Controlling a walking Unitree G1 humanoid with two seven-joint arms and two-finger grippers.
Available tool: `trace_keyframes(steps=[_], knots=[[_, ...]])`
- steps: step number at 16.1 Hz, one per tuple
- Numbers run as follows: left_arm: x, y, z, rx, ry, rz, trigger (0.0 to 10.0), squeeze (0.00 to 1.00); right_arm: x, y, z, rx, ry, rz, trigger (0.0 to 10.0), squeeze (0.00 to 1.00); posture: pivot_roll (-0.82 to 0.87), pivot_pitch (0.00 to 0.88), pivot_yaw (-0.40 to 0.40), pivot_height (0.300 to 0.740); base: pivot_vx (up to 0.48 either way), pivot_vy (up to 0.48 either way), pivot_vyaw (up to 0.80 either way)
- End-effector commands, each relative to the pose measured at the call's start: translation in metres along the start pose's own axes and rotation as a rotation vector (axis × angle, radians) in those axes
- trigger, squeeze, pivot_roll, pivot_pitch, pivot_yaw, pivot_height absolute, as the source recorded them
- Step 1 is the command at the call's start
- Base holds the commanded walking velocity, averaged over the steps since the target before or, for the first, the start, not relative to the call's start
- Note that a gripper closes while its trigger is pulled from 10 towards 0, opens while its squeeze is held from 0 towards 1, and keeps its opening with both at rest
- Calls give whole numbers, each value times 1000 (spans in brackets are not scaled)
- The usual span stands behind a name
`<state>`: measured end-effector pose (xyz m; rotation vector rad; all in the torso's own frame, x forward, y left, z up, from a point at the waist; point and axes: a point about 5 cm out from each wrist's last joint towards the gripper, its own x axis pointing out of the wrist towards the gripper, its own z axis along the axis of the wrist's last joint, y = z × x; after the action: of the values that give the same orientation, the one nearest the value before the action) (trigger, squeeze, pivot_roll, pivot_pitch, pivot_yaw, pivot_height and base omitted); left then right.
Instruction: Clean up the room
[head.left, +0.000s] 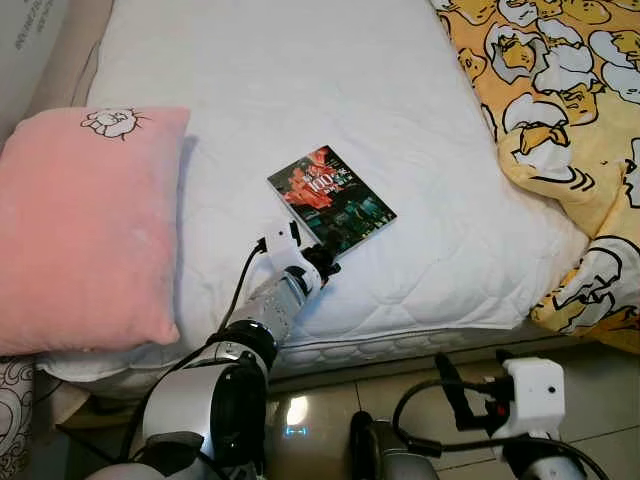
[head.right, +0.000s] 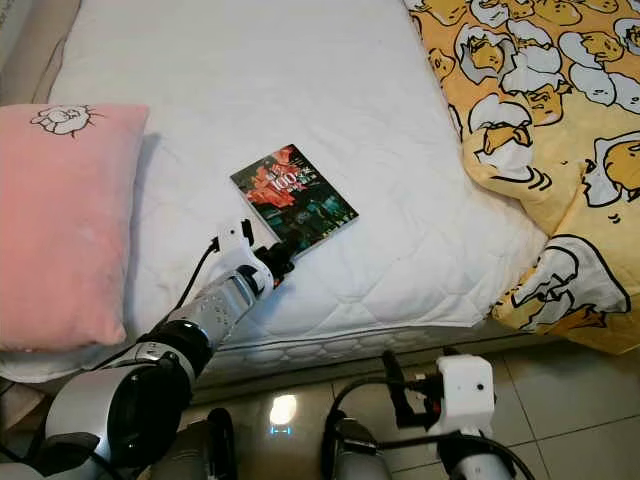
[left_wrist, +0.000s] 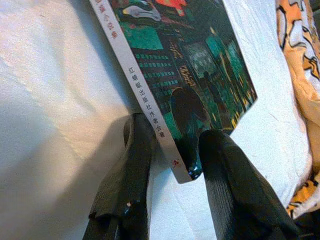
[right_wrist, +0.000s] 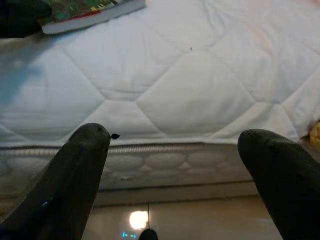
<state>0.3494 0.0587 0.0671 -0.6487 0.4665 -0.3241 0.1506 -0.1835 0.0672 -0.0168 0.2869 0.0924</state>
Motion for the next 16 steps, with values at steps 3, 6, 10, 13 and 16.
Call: trace_keyframes(steps=[3,6,10,13,16], knots=[[3,-9,-5,-19,20,-36,0,0,2,-3,-4,-4,14,-21,10000,0,-266,208,-19,740,0,0,0],[4,-12,6,-34,-17,-57,0,0,13,-4,-3,-4,-2,-19,10000,0,-250,173,-14,740,0,0,0],[-1,3,23,21,-53,-36,0,0,38,-7,8,-7,-64,-20,10000,0,-223,101,7,740,0,0,0],[-9,21,50,57,-128,15,0,0,57,-8,15,-1,-107,-24,10000,0,-184,46,22,740,0,0,0],[-24,46,81,131,-214,97,0,0,79,-4,23,5,-146,-6,10000,0,-121,0,20,740,0,0,0]])
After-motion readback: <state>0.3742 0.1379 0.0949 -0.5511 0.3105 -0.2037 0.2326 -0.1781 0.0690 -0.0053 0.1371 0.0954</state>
